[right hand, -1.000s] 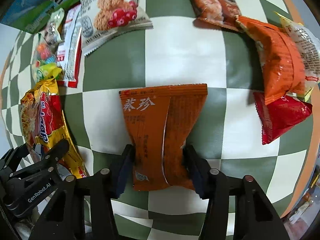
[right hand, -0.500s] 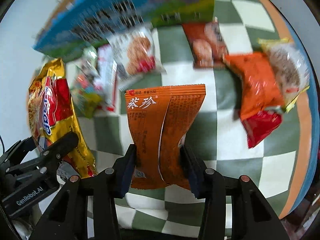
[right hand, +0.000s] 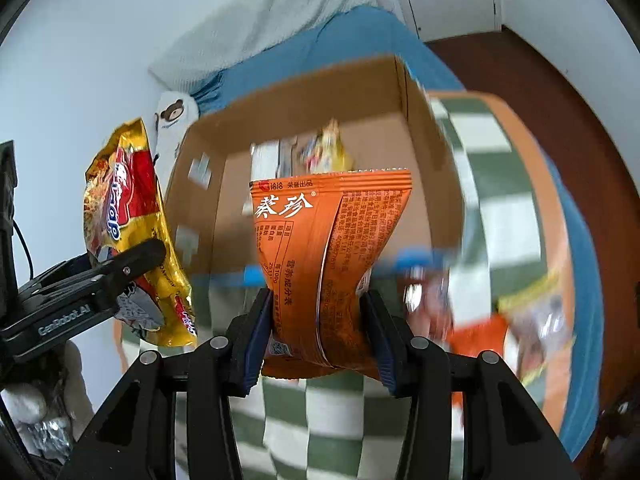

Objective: Organize snacks
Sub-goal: 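Lift both packets into the box and release them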

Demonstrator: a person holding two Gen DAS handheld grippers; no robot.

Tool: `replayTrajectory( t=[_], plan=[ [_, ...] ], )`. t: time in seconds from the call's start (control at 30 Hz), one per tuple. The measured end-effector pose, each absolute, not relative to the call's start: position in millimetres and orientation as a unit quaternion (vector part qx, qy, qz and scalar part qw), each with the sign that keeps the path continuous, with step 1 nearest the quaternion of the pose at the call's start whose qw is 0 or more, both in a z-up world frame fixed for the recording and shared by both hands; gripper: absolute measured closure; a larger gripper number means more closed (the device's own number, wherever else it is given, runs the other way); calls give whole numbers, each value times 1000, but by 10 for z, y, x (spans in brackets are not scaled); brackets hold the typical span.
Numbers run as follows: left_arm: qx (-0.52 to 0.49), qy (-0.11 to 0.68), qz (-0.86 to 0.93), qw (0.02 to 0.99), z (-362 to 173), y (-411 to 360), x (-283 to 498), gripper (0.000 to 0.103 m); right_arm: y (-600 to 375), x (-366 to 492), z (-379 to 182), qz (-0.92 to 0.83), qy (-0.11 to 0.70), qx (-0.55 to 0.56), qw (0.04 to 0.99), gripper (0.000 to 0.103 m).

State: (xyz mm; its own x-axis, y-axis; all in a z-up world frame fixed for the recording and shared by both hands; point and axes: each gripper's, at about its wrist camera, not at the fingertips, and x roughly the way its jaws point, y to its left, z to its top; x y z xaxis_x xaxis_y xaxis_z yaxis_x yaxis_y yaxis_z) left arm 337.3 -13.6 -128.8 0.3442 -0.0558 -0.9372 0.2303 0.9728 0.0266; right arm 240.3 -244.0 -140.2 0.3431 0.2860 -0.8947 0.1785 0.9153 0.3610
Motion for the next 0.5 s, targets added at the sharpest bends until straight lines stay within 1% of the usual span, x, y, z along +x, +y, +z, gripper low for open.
replayTrajectory(
  t=[0.13,0.27,0.37,0.47,0.5],
  plan=[
    [100,590,-78,798,-1488,-190,3879,22,-2560,2939,-1432,18,576,194,794,54],
    [125,621,-66,771,-1848,-218,4208,22,-2622,3360,-1703,4,597,190,779,54],
    [138,645,-58,749,-2100,-210,4350,22,-2617,3514,-1925,-2,614,180,769,54],
    [120,674,-64,726,-2344,-142,4401,21,-2610,3604,-2220,0,642,188,743,53],
    [113,681,-64,721,-2430,-113,4402,20,-2598,3601,-2276,-4,649,186,737,43]
  ],
)
